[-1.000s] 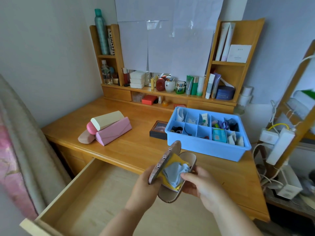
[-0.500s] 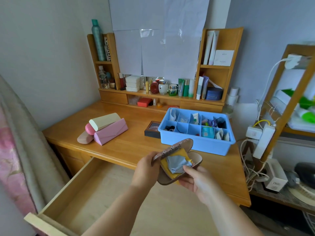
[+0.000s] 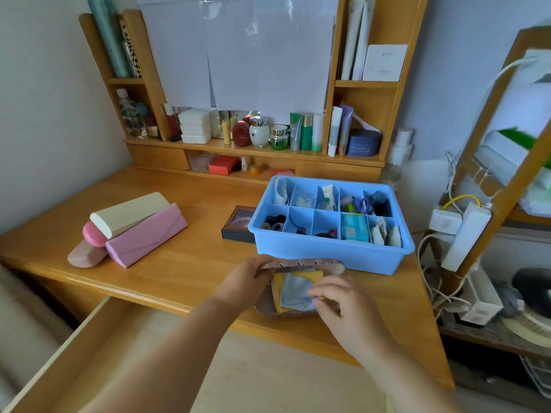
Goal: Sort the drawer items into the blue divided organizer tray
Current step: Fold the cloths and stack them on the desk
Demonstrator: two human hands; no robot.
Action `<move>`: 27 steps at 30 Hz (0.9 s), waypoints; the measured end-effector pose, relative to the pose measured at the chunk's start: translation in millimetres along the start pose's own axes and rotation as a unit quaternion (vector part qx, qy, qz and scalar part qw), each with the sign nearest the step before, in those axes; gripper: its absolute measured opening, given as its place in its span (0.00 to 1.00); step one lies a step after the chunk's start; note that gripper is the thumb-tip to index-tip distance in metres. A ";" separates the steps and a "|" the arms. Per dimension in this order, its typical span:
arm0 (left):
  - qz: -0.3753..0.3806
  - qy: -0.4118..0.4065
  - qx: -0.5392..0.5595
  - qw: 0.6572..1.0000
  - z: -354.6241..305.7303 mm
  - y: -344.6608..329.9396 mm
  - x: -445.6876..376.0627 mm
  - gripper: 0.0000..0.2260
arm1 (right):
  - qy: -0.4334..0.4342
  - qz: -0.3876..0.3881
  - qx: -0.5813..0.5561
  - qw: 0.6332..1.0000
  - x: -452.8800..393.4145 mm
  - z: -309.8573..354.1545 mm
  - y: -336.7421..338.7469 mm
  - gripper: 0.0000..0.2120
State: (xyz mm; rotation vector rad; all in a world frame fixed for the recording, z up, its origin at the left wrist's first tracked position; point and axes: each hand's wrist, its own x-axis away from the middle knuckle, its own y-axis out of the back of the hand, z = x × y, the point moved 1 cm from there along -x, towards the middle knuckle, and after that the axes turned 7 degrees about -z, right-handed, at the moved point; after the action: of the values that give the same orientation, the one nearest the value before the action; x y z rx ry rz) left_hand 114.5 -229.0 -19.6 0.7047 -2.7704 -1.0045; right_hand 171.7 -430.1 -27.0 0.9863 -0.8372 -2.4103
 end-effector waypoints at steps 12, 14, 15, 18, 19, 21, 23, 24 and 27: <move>-0.041 -0.223 -0.207 0.952 -4.5 -26.5 32.0 0.09 | -0.051 0.106 0.022 0.993 -15.5 -14.4 -20.0 0.01; -0.026 -0.197 -0.205 0.958 -2.9 -25.9 26.2 0.09 | -0.049 0.122 0.029 0.991 -20.2 -14.8 -19.3 0.01; -0.021 -0.190 -0.200 0.961 -1.7 -25.9 24.5 0.08 | -0.047 0.126 0.033 0.990 -21.4 -15.5 -19.2 0.01; -0.033 -0.163 -0.138 0.976 1.2 -27.3 24.2 0.04 | -0.028 0.109 0.033 0.993 -19.5 -19.1 -19.8 0.01; -0.048 -0.152 -0.115 0.980 1.5 -28.9 24.4 0.03 | -0.020 0.100 0.032 0.994 -17.9 -19.3 -19.5 0.02; -0.077 -0.128 -0.087 0.985 2.2 -34.9 26.0 0.05 | -0.004 0.091 0.030 0.995 -15.0 -19.0 -19.2 0.03; -0.112 -0.102 -0.087 0.985 2.4 -41.0 28.7 0.07 | 0.008 0.093 0.035 0.995 -14.2 -18.4 -19.7 0.05; -0.126 -0.098 -0.086 0.983 2.1 -42.7 30.1 0.08 | 0.009 0.095 0.036 0.995 -14.9 -19.3 -20.1 0.05; -0.108 -0.168 -0.090 0.976 5.7 -41.9 35.5 0.07 | -0.002 0.105 0.037 0.994 -18.7 -21.4 -21.1 0.02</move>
State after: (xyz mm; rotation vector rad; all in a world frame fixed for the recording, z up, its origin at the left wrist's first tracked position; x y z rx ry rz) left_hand 97.8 -270.2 -52.3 0.8965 -2.8666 -1.5278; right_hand 197.0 -412.0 -44.0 0.8726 -0.9855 -2.2175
